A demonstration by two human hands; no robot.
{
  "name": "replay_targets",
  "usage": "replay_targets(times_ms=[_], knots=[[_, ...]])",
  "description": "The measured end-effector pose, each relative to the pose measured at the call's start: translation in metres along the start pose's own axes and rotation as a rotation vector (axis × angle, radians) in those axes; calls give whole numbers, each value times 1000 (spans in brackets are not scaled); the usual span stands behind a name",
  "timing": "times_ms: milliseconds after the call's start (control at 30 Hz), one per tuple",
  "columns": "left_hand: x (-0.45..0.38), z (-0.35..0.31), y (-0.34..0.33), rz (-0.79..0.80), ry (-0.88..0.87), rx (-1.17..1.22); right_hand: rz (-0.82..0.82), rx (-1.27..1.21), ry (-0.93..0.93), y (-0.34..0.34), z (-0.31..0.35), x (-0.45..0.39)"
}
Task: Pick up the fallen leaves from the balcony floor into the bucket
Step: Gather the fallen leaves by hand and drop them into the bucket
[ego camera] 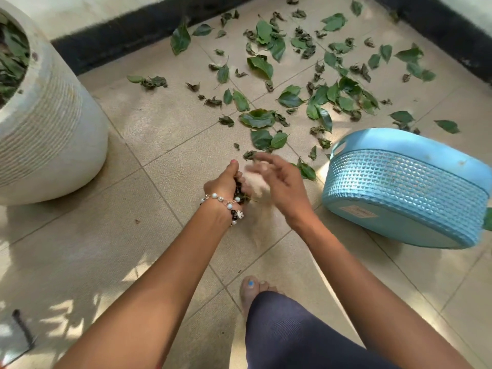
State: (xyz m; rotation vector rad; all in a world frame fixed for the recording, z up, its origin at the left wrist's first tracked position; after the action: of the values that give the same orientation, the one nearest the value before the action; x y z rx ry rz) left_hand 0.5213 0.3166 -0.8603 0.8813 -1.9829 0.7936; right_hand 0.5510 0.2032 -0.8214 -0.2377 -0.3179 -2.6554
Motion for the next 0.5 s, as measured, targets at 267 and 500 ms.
replay_targets(times_ms=[267,500], knots=[[-2,-13,9,54,31,159,-166,946,-195,21,-48,-35],[5,-22,15,-14,-25,125,-22,1043,259,3,-40,-40]])
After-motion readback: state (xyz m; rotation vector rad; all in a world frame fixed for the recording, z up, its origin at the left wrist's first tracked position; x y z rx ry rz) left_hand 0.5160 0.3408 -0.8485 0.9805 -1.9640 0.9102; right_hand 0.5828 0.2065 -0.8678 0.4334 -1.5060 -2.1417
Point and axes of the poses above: each hand's wrist, its own x-axis away from the middle knuckle, its own y-axis out of the back of the hand, z = x × y, the point moved 2 cm from there along -x, towards the middle knuckle, and after that the axes turned 6 degrees about -x, right-handed, at the moved point
